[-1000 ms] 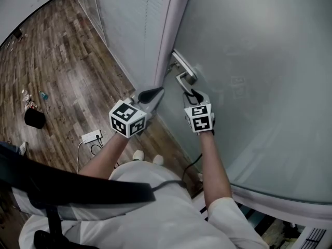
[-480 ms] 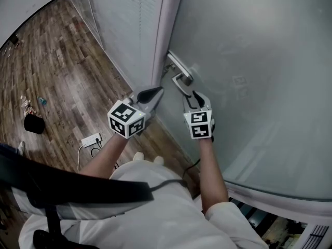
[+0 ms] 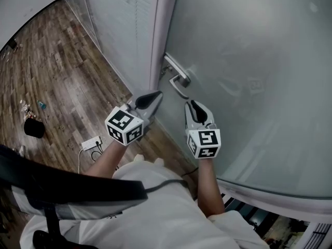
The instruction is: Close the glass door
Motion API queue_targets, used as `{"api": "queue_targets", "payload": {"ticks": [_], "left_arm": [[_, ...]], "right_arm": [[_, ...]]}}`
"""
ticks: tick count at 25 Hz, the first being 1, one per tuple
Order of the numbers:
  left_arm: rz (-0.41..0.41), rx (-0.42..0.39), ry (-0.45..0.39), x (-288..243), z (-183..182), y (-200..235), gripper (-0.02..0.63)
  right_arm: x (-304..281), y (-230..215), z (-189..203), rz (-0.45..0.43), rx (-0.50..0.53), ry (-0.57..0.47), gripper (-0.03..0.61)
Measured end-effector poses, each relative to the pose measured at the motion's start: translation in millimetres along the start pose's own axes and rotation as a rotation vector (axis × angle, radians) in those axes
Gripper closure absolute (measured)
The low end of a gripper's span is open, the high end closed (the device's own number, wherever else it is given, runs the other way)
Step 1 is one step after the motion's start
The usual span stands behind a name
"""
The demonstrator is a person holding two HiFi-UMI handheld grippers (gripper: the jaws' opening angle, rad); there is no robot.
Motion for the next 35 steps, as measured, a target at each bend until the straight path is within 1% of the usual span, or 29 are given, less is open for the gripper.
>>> {"api": "queue_targets", "payload": {"ticks": [2,5,9,11,14,19,24,35], "left_arm": [[0.003,-0.014,0.002,3,-1,-3,0.609],[0.005,-0.042,0.0,7,-4,-7,0.609],[0.005,-0.044,-0.021,17,-10,-11,0.609],[0.003,-0.045,-0.023,23,-13,-12,0.609],[-0.012,-0.044,-0.027,31,-12,-10,0.609],[-0.042,-0.04,-0.035,41,-14,-3,0.609],[-0.061,-0.039,-0.048,47,-16,2,0.609],[-0.064,-0.041,-0.048,44,-17,4,0.609]], "right_arm": [[9,7,-4,-0.018,-0.034,-0.03,0.537],[21,14,-9,-0.035,-0.072,-0.067,0.557],[31,22,-19,-0.073,-0.144,-0.123,0.56],[35,25,-24,-0.075,-0.163,-0.143,0.561],[38,27,-27,-0.067,-0.169,-0.16,0.563],[35,33,-35,-0.08,-0.173,-0.175,0.566],[28,35,-35,-0.091,-0.155,-0.149,0.569],[27,31,-37,-0.085,-0.145,-0.144,0.57]]}}
Point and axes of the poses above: the fingertips, and each gripper's own axes: x backward along the fingers, y to its left, z out of its underside, the point moved 6 cm from there along x, backward along the fingers, and after that the axes turned 8 degrees about y, right-handed, at the moved point
